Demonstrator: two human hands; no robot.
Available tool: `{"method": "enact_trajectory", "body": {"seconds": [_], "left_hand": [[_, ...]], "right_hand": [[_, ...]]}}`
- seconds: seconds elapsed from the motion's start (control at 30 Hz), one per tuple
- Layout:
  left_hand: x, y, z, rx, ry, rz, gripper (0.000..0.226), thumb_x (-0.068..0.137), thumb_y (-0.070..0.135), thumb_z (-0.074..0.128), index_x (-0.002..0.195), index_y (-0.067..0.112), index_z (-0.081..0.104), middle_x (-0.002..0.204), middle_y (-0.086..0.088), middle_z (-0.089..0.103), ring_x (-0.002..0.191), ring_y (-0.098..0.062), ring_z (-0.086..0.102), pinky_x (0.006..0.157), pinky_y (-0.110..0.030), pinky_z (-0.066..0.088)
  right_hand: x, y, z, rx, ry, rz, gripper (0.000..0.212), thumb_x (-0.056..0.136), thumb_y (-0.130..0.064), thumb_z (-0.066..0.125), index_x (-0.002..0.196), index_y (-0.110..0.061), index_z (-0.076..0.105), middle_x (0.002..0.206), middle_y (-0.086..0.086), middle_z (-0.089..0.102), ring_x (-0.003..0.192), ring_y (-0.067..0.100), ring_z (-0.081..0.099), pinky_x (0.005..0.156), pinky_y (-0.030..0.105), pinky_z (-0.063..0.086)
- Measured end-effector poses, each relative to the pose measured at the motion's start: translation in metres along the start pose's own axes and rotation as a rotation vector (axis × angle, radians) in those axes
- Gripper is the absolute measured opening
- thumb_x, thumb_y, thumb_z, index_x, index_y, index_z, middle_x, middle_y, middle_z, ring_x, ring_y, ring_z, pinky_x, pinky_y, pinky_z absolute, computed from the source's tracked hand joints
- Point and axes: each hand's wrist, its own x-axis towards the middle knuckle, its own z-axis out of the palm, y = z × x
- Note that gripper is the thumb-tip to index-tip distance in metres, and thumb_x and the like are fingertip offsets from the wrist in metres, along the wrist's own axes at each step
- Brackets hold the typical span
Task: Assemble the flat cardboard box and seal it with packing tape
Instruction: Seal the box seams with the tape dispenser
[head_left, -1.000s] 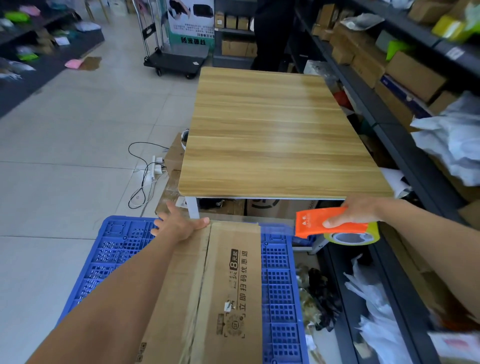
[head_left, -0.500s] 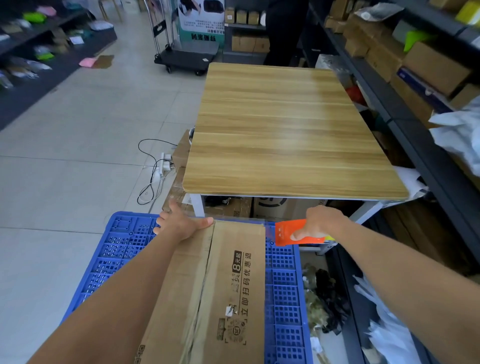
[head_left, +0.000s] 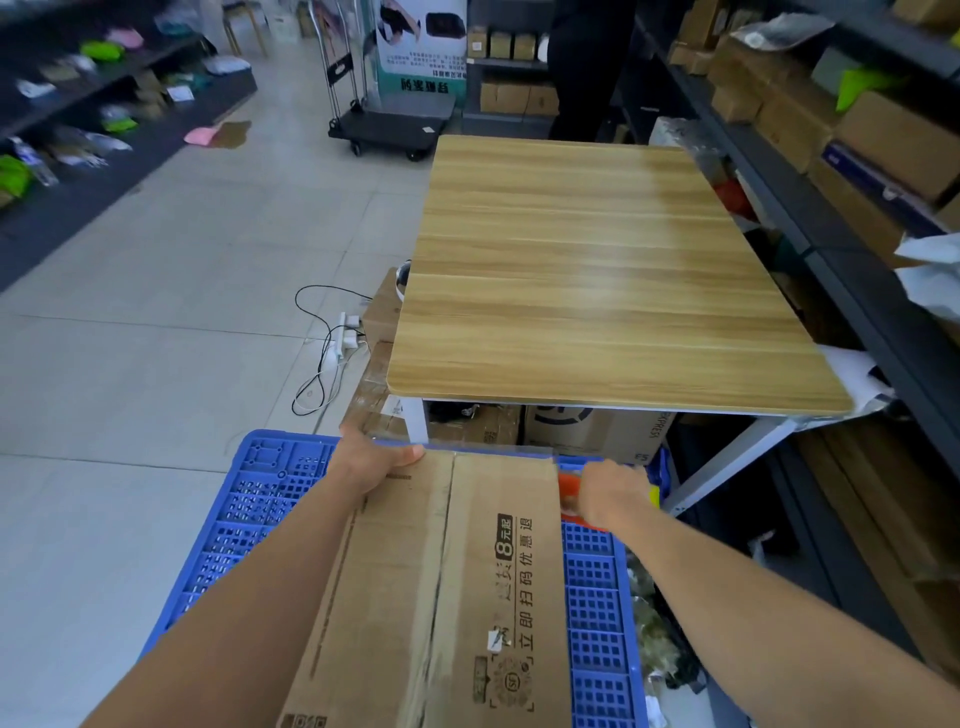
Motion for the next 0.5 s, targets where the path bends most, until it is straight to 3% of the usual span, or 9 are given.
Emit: {"method": "enact_trajectory", "body": {"seconds": [0.07, 0.17, 0.27, 0.33, 0.4, 0.5], "left_hand": [[0.003, -0.006, -0.006, -0.035, -0.031, -0.039, 0.096, 0.075, 0.044, 0.076, 0.146, 0.006, 0.023, 0.145, -0.014, 0.041, 0.128, -0.033, 0.046, 0.102, -0.043, 0.041], [0.006, -0.016, -0.010, -0.063, -0.121, -0.097, 0.081, 0.072, 0.059, 0.070, 0.130, 0.006, 0.050, 0.124, -0.012, 0.059, 0.107, -0.029, 0.059, 0.096, -0.043, 0.048], [0.008, -0.019, -0.012, -0.143, -0.147, -0.114, 0.058, 0.079, 0.061, 0.062, 0.106, 0.010, 0.061, 0.112, -0.011, 0.065, 0.099, -0.027, 0.062, 0.095, -0.043, 0.049], [0.008, -0.017, -0.014, -0.150, -0.173, -0.137, 0.055, 0.081, 0.062, 0.058, 0.103, 0.011, 0.061, 0.110, -0.010, 0.065, 0.102, -0.029, 0.061, 0.099, -0.046, 0.047], [0.006, -0.017, -0.017, -0.177, -0.241, -0.154, 0.052, 0.084, 0.061, 0.054, 0.100, 0.012, 0.062, 0.102, -0.011, 0.067, 0.098, -0.029, 0.062, 0.098, -0.045, 0.047], [0.008, -0.022, -0.017, -0.210, -0.297, -0.179, 0.047, 0.087, 0.057, 0.052, 0.090, 0.011, 0.064, 0.089, -0.012, 0.069, 0.085, -0.028, 0.065, 0.091, -0.043, 0.050]], "right_hand": [[0.003, 0.008, 0.013, 0.096, -0.064, 0.074, 0.039, 0.091, -0.055, 0.047, 0.083, -0.017, 0.054, 0.083, -0.001, 0.059, 0.095, 0.021, 0.061, 0.109, 0.043, 0.032], [0.003, 0.016, 0.025, 0.219, -0.099, 0.158, 0.045, 0.094, -0.057, 0.038, 0.088, -0.017, 0.058, 0.095, 0.001, 0.065, 0.104, 0.023, 0.061, 0.110, 0.044, 0.030], [0.005, 0.017, 0.025, 0.473, -0.066, 0.259, 0.056, 0.092, -0.059, 0.037, 0.099, -0.010, 0.063, 0.090, 0.006, 0.064, 0.092, 0.027, 0.063, 0.087, 0.038, 0.046], [0.009, 0.014, 0.019, 0.749, -0.055, 0.322, 0.061, 0.089, -0.060, 0.044, 0.102, -0.003, 0.060, 0.084, 0.009, 0.060, 0.079, 0.028, 0.060, 0.066, 0.033, 0.045], [0.009, 0.010, 0.011, 0.960, -0.048, 0.365, 0.063, 0.086, -0.060, 0.051, 0.104, 0.000, 0.058, 0.086, 0.011, 0.060, 0.074, 0.027, 0.058, 0.060, 0.031, 0.041], [0.010, 0.001, 0.006, 1.050, -0.016, 0.354, 0.059, 0.086, -0.058, 0.055, 0.101, -0.001, 0.056, 0.080, 0.009, 0.057, 0.067, 0.023, 0.055, 0.053, 0.028, 0.037]]}}
